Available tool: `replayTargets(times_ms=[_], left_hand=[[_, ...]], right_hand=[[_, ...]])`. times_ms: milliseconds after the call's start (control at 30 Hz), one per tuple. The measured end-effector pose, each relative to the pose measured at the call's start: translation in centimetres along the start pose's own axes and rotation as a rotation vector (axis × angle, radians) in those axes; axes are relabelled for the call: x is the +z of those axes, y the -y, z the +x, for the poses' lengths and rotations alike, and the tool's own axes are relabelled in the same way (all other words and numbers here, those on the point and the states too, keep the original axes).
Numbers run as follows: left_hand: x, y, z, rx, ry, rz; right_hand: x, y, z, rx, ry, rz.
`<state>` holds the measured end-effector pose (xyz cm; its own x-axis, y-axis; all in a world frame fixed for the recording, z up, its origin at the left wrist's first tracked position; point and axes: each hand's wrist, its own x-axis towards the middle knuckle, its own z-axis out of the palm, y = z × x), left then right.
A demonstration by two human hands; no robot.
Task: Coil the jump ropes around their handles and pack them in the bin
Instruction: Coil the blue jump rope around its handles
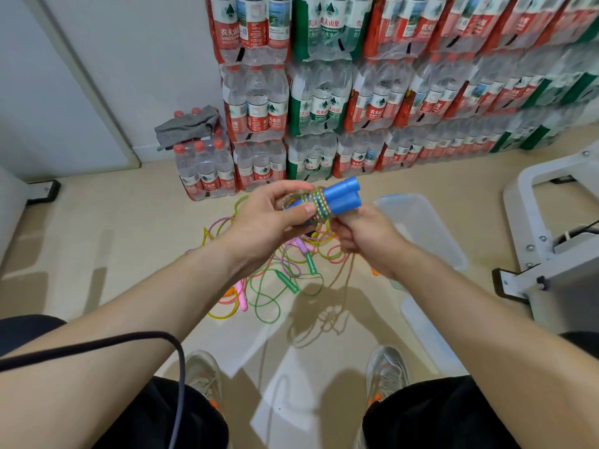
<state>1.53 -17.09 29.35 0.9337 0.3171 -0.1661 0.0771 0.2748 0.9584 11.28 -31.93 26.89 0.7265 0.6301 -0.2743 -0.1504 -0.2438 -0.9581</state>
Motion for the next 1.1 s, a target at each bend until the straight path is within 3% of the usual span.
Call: replayTargets(times_ms=[167,400,567,700,900,1100], left_hand=[[-0.7,1.1,0.8,0.048,-0.203,0.162],[-1.4,0.7,1.5,0.022,-0.236,0.313],[-1.7,1.2,1.8,0.102,-0.325,0.495],[-1.6,1.5,1.5,0.226,-0.342,0.763],[-1.4,0.9,1.7,0.182,-0.207,0.883],[-1.5,-0.2,1.2,0.077,0.209,0.798]], right_hand=[[2.4,-0.6,-1.1,-0.015,-0.026,-0.123],[1.2,0.6,-1.5,-0.096,-0.113,-0.333],[1.4,0.8,-2.0,-0.214,0.026,-0.667],[1.0,1.9,-2.2,-0.299,-0.007,-0.997],[-0.6,3.5,-1.9,-0.385,0.038,-1.061],[-2.5,4.9,-1.6,-0.413,0.127,-0.893]])
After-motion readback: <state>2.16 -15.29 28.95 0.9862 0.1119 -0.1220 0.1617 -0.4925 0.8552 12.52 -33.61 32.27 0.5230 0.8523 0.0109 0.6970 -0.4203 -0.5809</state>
